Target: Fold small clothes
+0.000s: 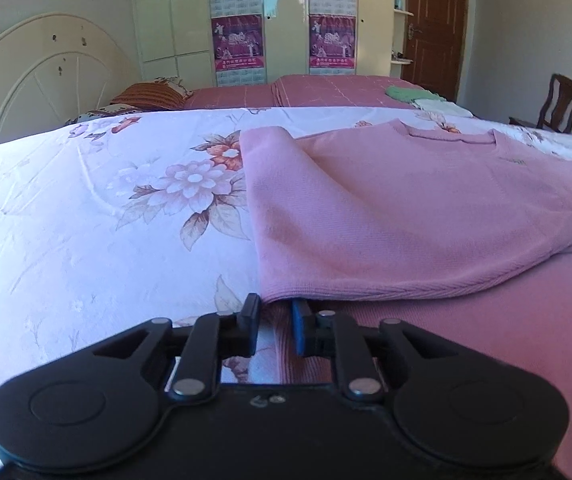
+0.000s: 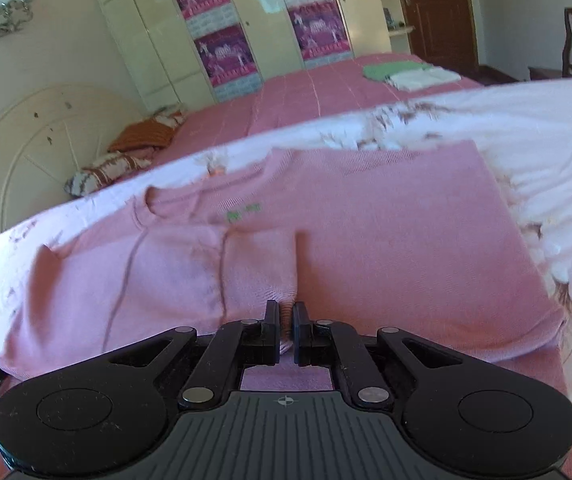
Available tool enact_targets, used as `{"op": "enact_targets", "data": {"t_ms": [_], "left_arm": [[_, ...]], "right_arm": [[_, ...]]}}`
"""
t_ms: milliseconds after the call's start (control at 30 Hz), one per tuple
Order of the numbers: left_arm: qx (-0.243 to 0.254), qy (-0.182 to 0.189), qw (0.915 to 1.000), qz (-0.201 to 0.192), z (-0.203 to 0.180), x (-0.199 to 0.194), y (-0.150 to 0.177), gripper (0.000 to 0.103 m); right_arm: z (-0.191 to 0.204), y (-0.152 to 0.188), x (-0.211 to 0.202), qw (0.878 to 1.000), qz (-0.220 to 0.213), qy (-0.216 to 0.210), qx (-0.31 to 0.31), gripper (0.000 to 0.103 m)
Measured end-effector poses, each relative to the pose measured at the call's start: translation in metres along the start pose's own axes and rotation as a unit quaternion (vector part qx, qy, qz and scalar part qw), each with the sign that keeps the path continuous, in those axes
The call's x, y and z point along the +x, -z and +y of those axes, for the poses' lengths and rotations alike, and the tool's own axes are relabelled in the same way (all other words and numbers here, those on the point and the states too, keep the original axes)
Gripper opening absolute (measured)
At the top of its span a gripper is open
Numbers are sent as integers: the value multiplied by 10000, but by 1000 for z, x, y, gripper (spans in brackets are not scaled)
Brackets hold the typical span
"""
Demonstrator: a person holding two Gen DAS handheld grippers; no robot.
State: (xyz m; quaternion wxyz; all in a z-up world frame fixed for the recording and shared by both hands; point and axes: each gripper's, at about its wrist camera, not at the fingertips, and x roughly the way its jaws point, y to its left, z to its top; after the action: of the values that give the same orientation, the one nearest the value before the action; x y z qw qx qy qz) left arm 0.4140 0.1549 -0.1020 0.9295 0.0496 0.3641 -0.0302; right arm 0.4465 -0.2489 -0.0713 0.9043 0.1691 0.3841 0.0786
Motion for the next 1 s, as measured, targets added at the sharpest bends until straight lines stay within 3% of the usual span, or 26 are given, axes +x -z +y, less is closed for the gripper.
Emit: {"op": "enact_targets", "data": {"t_ms": [100,167,200,233,367,533,600,633,667,733,867,933,1000], "left_arm": [[218,4,9991,-354,7,-21,1,64],[105,143,9980,-610,14,-28,-6,61],[8,192,9977,-658,15,-26,-12,59],[-97,251,9971,-714,15,-24,-19,56],[-582,672,9915,-947,12,1,-42,54],[-1033,809,9900,-518,9,50,-53,54],[-1094,741,9906,-344,8,61,-50,54],[-1075,717,9909,-369,7,63,-48,54],[-1056,685,9912,-407,6,62,-47,54],[-1013,641,9914,-519,3,55,-45,55],[-769,591,9945,-405,-3,62,-44,56],[-639,521,9958,-396,-6,64,-44,56],[-563,482,9966,-370,-8,62,-48,56]], "right_arm": [[-7,-5,-12,9997,-134,-94,170,5],[-11,-12,-22,9991,-388,-124,140,26],[-14,-16,-24,9985,-483,-220,152,50],[-16,-22,-22,9981,-530,-286,137,52],[-17,-41,2,9979,-438,-462,151,52],[-16,-50,42,9986,8,-507,176,52],[-6,-49,47,9992,7,-356,-175,50],[-1,-49,49,9988,35,-331,-364,21],[4,-48,50,9980,88,-355,-522,6],[11,-44,46,9965,-38,-253,-800,5],[12,-37,12,9905,-910,-97,-1030,5],[7,-31,26,9916,-698,282,-1049,5],[-2,-27,39,9953,-461,263,-812,5]]}}
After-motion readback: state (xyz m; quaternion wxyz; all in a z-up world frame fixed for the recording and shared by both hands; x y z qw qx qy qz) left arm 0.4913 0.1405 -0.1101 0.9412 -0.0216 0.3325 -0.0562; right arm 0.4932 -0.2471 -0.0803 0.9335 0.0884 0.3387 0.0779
